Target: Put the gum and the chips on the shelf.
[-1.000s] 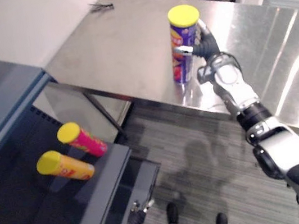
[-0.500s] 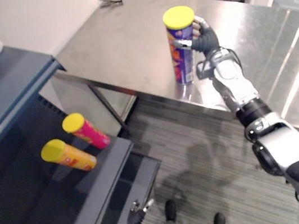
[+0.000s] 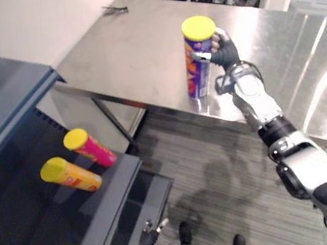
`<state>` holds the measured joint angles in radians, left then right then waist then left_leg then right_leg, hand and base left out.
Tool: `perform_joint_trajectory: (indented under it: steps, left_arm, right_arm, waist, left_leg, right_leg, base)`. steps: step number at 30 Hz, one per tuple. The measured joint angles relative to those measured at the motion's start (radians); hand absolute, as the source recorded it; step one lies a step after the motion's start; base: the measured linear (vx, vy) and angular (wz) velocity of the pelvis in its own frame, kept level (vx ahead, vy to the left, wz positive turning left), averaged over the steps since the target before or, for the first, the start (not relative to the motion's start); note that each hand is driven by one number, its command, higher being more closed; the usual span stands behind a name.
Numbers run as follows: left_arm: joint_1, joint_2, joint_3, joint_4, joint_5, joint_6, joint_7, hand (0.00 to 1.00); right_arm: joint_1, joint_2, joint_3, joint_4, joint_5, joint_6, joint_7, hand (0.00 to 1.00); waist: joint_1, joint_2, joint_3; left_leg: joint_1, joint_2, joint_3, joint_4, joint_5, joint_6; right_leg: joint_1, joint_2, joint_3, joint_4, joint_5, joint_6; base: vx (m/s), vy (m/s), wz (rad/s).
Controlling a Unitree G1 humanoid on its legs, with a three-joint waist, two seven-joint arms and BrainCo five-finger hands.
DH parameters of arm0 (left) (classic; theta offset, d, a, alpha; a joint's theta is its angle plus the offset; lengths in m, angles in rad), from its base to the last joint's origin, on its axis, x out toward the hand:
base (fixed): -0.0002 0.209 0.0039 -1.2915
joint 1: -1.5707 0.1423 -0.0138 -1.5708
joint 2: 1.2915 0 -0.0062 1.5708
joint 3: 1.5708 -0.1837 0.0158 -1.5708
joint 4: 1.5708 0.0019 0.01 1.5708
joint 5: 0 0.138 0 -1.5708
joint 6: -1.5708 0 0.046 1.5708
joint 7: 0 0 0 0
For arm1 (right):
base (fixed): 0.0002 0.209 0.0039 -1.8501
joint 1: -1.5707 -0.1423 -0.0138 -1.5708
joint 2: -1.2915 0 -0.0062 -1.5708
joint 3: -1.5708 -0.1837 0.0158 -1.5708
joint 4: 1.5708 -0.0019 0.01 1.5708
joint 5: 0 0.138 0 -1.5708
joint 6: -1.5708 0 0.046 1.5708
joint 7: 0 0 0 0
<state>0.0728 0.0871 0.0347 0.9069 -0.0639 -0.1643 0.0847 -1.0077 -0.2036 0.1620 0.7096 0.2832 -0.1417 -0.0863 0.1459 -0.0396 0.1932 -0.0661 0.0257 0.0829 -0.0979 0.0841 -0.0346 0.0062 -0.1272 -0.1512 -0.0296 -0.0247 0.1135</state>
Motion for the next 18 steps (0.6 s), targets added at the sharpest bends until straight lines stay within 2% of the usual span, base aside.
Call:
perform_joint_trajectory:
  steps: [3, 9, 11, 18]
  left_arm:
    - [0.0, 0.001, -0.001, 0.001, 0.001, 0.0, 0.0, 0.0]
    - [0.002, 0.006, 0.001, 0.006, 0.011, 0.001, -0.003, 0.0]
    - [0.009, 0.009, 0.002, 0.018, 0.042, 0.003, -0.004, 0.0]
    - [0.021, 0.013, 0.003, 0.052, 0.047, 0.021, -0.007, 0.0]
  right_arm:
    - [0.066, -0.008, 0.002, -0.097, -0.001, 0.006, -0.003, 1.0]
    - [0.232, -0.082, 0.0, -0.369, -0.007, 0.012, 0.0, 1.0]
    - [0.279, -0.094, -0.007, -0.465, 0.002, 0.008, 0.004, 1.0]
    - [0.51, -0.109, -0.099, -0.734, 0.078, -0.025, 0.024, 1.0]
  waist:
    - [-0.004, -0.001, -0.001]
    - [-0.015, -0.012, -0.013]
    - [-0.049, -0.017, -0.031]
    - [-0.078, -0.024, -0.093]
  left_leg:
    - [0.002, 0.005, 0.017, 0.0, -0.001, -0.001]
    - [0.006, 0.015, 0.047, 0.001, -0.001, -0.001]
    - [0.013, 0.019, 0.05, 0.001, -0.001, -0.001]
    - [0.037, 0.039, 0.075, 0.001, -0.009, -0.012]
  right_leg:
    - [-0.006, 0.003, 0.019, 0.001, 0.0, 0.0]
    - [-0.019, 0.011, 0.051, -0.002, 0.011, -0.003]
    - [-0.016, 0.015, 0.055, -0.003, 0.012, -0.003]
    - [-0.013, 0.033, 0.085, -0.002, 0.016, -0.009]
  base:
    - [-0.02, -0.004, -0.15]
    - [0.0, -0.01, -0.17]
    - [0.01, -0.02, -0.1]
    - [-0.03, -0.021, -0.16]
